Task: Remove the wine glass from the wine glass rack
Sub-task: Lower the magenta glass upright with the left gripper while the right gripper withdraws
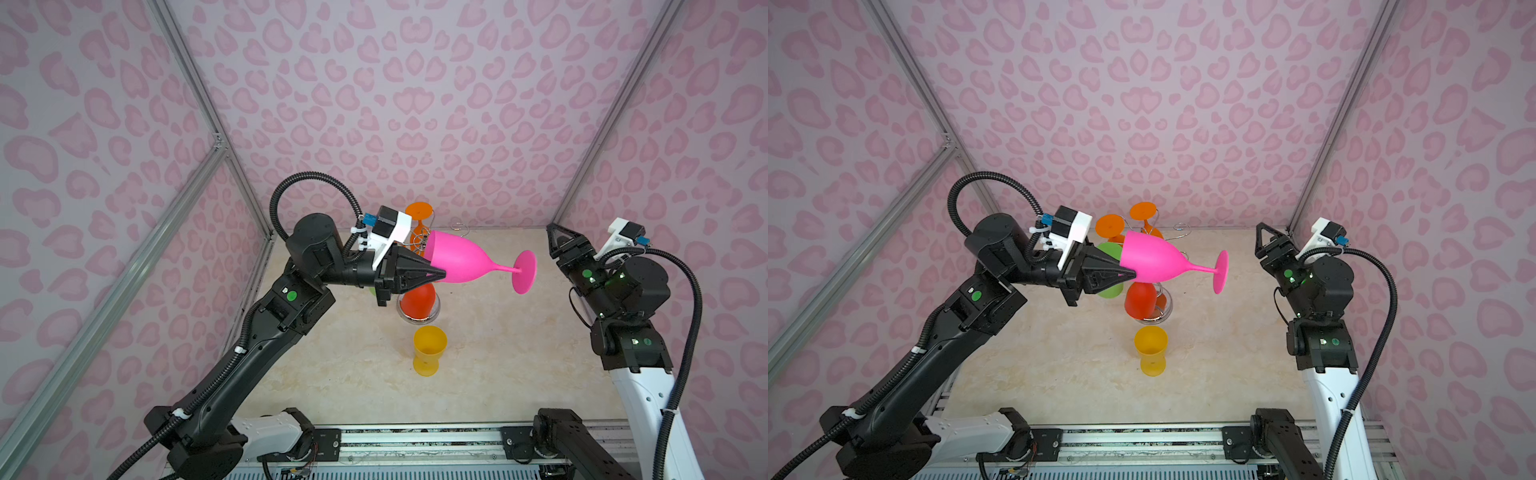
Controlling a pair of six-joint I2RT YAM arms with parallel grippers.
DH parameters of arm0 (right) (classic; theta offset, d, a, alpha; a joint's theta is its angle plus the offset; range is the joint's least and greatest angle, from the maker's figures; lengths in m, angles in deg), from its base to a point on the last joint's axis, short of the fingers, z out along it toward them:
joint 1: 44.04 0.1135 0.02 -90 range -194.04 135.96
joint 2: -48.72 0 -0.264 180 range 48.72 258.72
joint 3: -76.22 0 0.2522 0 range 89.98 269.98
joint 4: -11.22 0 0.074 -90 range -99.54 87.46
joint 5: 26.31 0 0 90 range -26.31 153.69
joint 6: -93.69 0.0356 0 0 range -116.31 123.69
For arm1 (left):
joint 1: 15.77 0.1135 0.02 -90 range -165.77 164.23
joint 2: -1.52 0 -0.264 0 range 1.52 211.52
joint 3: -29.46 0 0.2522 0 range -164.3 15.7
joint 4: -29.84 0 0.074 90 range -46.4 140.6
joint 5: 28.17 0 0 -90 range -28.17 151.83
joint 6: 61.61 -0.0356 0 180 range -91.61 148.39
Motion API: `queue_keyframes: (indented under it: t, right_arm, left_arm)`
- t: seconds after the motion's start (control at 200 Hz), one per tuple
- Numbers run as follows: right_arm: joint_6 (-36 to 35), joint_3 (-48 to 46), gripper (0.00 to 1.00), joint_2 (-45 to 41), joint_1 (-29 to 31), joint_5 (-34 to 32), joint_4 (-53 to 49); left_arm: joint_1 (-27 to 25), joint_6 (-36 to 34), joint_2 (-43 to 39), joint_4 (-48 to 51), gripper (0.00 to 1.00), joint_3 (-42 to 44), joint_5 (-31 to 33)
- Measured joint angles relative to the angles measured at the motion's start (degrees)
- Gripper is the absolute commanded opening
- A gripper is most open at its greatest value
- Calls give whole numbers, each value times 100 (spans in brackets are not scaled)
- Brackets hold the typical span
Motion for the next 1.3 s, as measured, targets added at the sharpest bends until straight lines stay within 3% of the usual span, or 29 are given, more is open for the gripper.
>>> queue_keyframes:
  t: [0.105,0.215,0.39,0.54,1.026,1.301]
  right_arm:
    - [11,-393,65,-216,-632,-42,-348]
    - [129,-671,66,-284,-1008,96,-424]
    - [258,-817,65,-293,-1346,247,-485]
    - [262,-907,65,-240,-1456,332,-431]
    - [308,-1270,65,-155,-1939,632,-210]
    - [308,-1331,65,-144,-1969,673,-199]
  left_arm:
    - [-702,-1078,415,1504,2,-533,1119]
    - [-1202,-1744,848,2629,2,-839,2096]
    - [-1910,-2282,1582,3733,2,-1298,3401]
    - [-2354,-2492,2253,4317,2,-1685,4142]
    - [-2691,-2621,4229,5073,2,-2555,4931]
    - [-2680,-2618,4520,5204,2,-2570,5027]
